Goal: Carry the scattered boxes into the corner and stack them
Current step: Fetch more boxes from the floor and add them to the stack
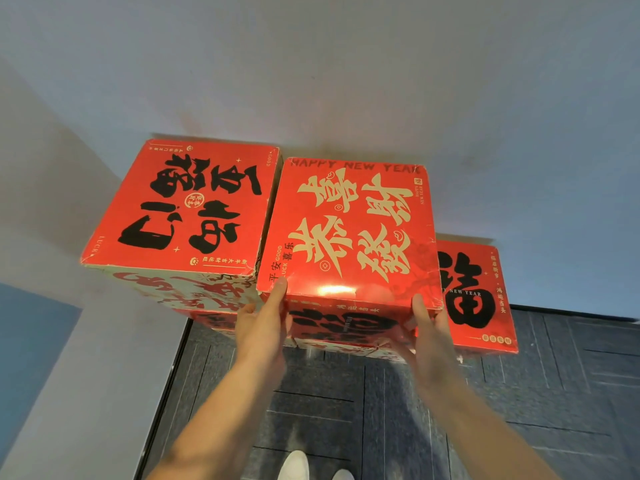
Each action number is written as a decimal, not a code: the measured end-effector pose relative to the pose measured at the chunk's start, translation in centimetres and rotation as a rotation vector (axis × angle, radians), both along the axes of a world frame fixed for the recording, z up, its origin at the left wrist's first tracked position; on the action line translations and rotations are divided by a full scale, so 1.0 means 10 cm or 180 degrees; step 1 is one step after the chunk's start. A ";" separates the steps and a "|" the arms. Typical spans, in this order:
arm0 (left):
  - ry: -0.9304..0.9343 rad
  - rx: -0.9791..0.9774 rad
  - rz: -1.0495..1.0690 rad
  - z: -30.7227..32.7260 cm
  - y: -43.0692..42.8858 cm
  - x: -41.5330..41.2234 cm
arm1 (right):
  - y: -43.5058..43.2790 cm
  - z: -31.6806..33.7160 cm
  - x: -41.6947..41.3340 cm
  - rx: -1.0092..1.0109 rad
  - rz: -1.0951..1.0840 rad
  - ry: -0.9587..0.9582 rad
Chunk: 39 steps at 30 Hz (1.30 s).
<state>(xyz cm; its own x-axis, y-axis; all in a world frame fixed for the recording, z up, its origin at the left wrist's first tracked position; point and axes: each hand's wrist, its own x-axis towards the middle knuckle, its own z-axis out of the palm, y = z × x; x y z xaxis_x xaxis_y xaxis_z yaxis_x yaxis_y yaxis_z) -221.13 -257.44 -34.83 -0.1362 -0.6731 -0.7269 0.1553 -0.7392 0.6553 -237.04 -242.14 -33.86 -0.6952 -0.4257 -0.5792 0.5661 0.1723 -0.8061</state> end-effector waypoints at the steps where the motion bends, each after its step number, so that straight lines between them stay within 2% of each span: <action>1: -0.0044 0.0004 0.0034 0.02 -0.03 -0.01 | -0.05 0.01 -0.01 -0.0058 -0.0033 -0.0040; 10: -0.0039 0.0115 -0.0077 0.06 -0.14 -0.12 | -0.19 0.00 -0.12 -0.0120 0.0017 -0.0093; 16: -0.0041 0.0144 -0.0232 0.18 -0.14 -0.04 | -0.10 0.01 -0.17 -0.0004 -0.0168 0.0370; 22: -0.0054 0.0020 -0.0155 0.30 -0.20 -0.01 | -0.19 -0.01 -0.02 0.0093 0.0231 0.0225; 32: -0.0093 0.0077 -0.0179 0.33 -0.16 -0.03 | -0.18 -0.01 -0.15 -0.0068 0.0208 0.0211; 39: -0.0183 0.0137 -0.0361 0.31 -0.13 -0.03 | -0.15 -0.07 -0.14 0.0183 0.0148 0.0360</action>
<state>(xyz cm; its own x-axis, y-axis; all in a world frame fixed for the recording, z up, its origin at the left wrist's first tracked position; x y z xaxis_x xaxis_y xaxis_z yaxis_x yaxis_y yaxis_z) -221.42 -258.76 -31.74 -0.1671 -0.6236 -0.7636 0.0323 -0.7776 0.6280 -238.47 -243.60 -34.52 -0.7378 -0.4274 -0.5225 0.4623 0.2440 -0.8525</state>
